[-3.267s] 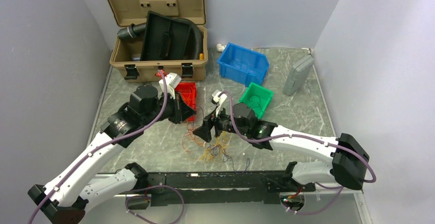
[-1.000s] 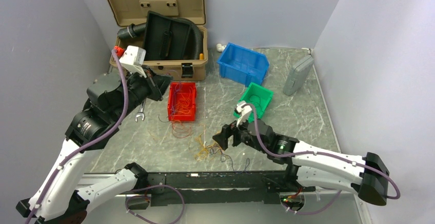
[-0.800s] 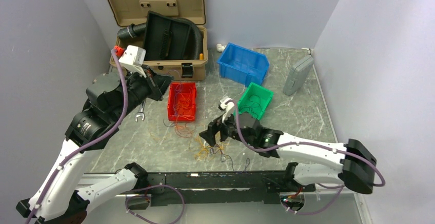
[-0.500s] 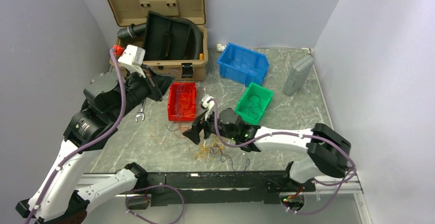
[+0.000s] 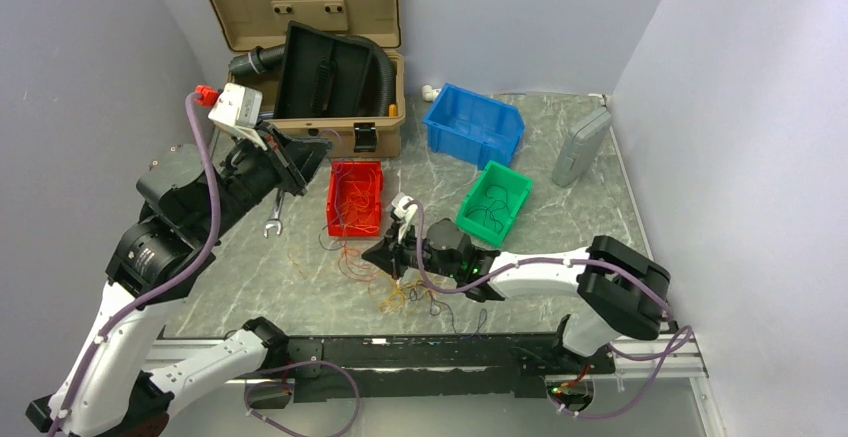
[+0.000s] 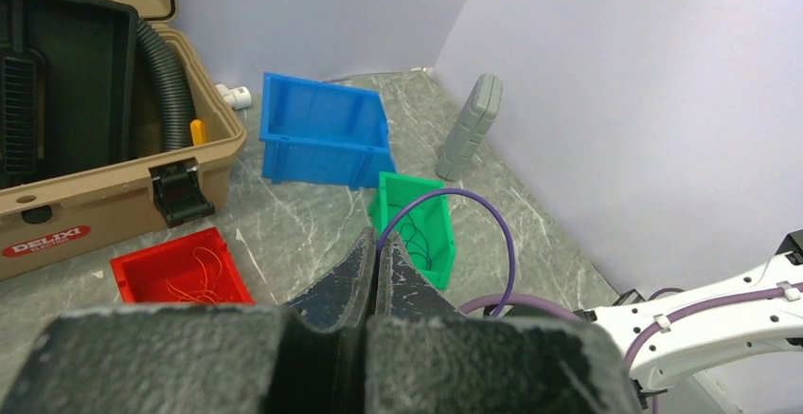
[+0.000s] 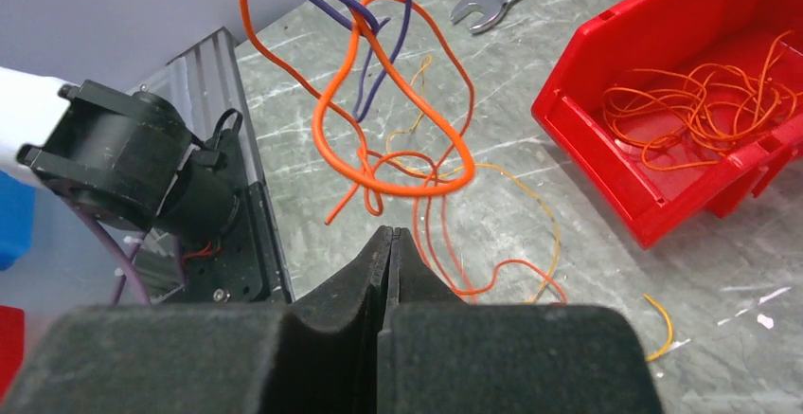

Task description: Untangle the cables

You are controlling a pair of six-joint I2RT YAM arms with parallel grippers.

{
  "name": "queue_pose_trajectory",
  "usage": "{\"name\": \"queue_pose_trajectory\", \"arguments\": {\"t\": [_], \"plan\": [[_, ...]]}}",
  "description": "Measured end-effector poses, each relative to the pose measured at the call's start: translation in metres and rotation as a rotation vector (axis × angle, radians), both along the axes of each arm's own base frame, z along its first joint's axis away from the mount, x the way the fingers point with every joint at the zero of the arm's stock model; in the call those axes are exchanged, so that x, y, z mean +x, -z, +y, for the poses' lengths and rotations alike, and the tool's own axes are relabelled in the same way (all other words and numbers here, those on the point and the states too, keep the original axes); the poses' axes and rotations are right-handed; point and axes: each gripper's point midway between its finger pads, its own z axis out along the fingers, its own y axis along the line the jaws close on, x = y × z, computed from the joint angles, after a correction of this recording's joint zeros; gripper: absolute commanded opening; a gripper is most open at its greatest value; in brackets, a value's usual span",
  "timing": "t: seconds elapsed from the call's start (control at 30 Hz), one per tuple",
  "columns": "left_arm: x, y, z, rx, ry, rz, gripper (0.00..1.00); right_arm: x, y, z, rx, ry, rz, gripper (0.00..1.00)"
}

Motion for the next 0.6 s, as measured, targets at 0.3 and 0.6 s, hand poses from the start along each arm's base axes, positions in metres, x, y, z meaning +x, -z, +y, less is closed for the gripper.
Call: {"name": "queue_pose_trajectory", "arguments": {"t": [0.3,0.6], "plan": [[0.000,0.000,0.001,0.001,-0.003,-0.001,0.00,-0.008,-0.004,-0.016,0.018,-0.003,-0.014,0.63],[0.003,-0.003,-0.002,0.002,0.000,0.000,0.00,-0.016,-0.024,0.002,0.018,-0.081,-0.095,0.66]]}}
